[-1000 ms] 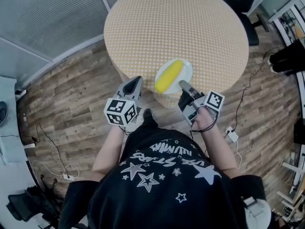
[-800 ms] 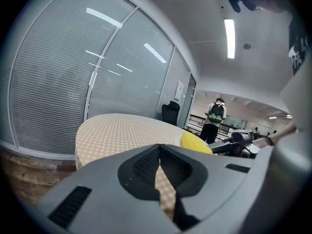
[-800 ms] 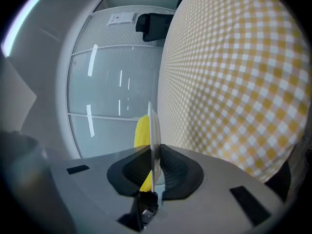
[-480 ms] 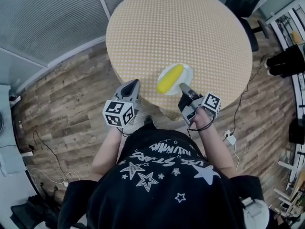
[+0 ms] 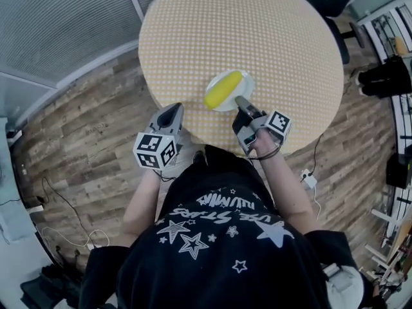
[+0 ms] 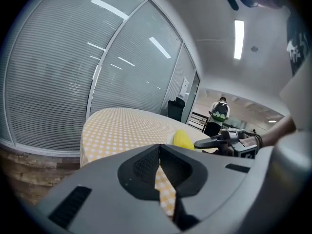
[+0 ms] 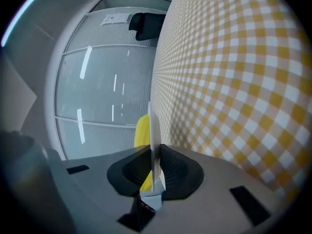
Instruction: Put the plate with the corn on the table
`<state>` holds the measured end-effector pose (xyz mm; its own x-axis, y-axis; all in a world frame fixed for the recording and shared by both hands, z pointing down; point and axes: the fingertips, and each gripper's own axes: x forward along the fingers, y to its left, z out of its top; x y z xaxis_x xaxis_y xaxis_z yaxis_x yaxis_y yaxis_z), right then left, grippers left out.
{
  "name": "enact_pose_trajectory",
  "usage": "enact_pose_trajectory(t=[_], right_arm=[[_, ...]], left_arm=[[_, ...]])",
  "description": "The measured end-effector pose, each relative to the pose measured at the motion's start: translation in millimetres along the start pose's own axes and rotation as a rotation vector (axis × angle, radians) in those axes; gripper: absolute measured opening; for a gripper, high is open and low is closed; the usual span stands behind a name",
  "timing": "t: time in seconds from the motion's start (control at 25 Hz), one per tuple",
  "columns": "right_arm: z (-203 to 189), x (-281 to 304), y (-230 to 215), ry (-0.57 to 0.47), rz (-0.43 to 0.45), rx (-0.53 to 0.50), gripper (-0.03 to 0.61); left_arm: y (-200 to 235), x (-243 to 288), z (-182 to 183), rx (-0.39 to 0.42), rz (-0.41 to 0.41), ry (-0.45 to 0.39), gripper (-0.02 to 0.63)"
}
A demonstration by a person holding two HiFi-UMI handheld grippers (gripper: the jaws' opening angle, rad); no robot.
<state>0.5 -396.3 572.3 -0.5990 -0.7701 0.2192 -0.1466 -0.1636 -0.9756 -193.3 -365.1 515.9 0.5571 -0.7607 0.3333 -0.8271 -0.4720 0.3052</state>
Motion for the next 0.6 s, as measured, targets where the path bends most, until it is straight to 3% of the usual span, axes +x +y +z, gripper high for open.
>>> enact_pose_trajectory(t=[0.6], right_arm=[[41.5,105.8,11.6,0.094,0.008,-0.028,0.054]], left_arm=[[58.7,53.5,28.9,-0.023,0.091,0.028,0.008]])
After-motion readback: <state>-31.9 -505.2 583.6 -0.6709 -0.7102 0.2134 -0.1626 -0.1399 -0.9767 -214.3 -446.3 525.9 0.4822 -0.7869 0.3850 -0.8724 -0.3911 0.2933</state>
